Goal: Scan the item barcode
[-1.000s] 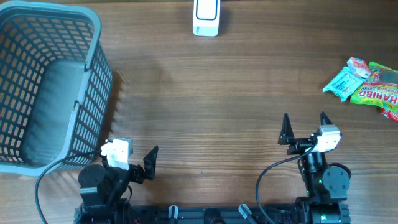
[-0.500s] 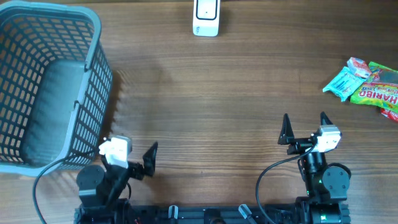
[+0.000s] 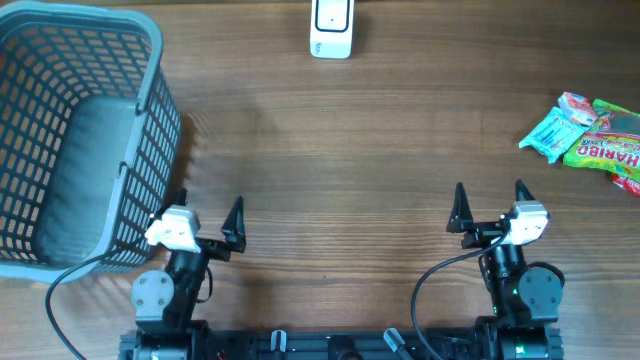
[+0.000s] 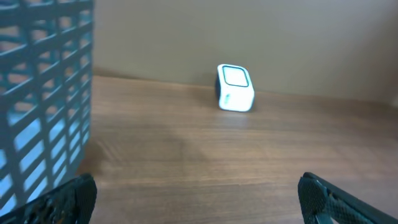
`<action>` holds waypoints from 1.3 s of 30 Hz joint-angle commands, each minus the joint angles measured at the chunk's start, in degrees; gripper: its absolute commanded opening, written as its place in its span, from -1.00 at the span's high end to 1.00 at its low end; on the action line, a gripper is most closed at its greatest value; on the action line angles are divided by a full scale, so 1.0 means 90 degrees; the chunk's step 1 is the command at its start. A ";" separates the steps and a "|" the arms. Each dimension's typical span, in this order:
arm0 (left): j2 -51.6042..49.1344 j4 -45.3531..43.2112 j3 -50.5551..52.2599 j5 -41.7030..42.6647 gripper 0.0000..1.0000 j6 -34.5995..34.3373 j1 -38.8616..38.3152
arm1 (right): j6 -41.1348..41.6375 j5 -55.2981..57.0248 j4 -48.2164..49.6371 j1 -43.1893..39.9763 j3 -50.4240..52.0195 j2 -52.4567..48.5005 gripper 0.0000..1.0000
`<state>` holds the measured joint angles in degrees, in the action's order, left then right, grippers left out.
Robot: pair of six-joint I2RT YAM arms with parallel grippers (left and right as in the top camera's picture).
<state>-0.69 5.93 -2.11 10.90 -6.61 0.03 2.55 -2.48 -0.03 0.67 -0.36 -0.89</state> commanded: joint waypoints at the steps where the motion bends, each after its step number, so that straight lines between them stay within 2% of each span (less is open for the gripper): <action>1: 0.0053 -0.0204 0.0197 -0.0641 -1.00 -0.0294 -0.0034 | 0.0056 0.0109 0.0019 0.0032 0.0007 0.0070 -1.00; 4: 0.0053 -0.0168 0.0199 -0.0869 -1.00 -0.0294 -0.0034 | 0.0058 0.0109 0.0022 0.0032 0.0007 0.0070 -0.99; 15: 0.0053 -0.0170 0.0199 -0.0763 -1.00 -0.0284 -0.0034 | 0.0056 0.0109 0.0019 0.0032 0.0007 0.0070 -1.00; 18: 0.0053 -0.0187 0.0197 -0.0597 -1.00 0.0044 -0.0034 | 0.0056 0.0107 0.0019 0.0032 0.0007 0.0070 -0.99; 39: -0.0046 -0.0216 0.0197 -0.0585 -1.00 0.0017 -0.0034 | 0.0053 0.0109 0.0019 0.0032 0.0007 0.0070 -1.00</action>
<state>-0.91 4.25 -1.06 4.99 -7.60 0.03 2.55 -2.48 -0.01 0.69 -0.36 -0.89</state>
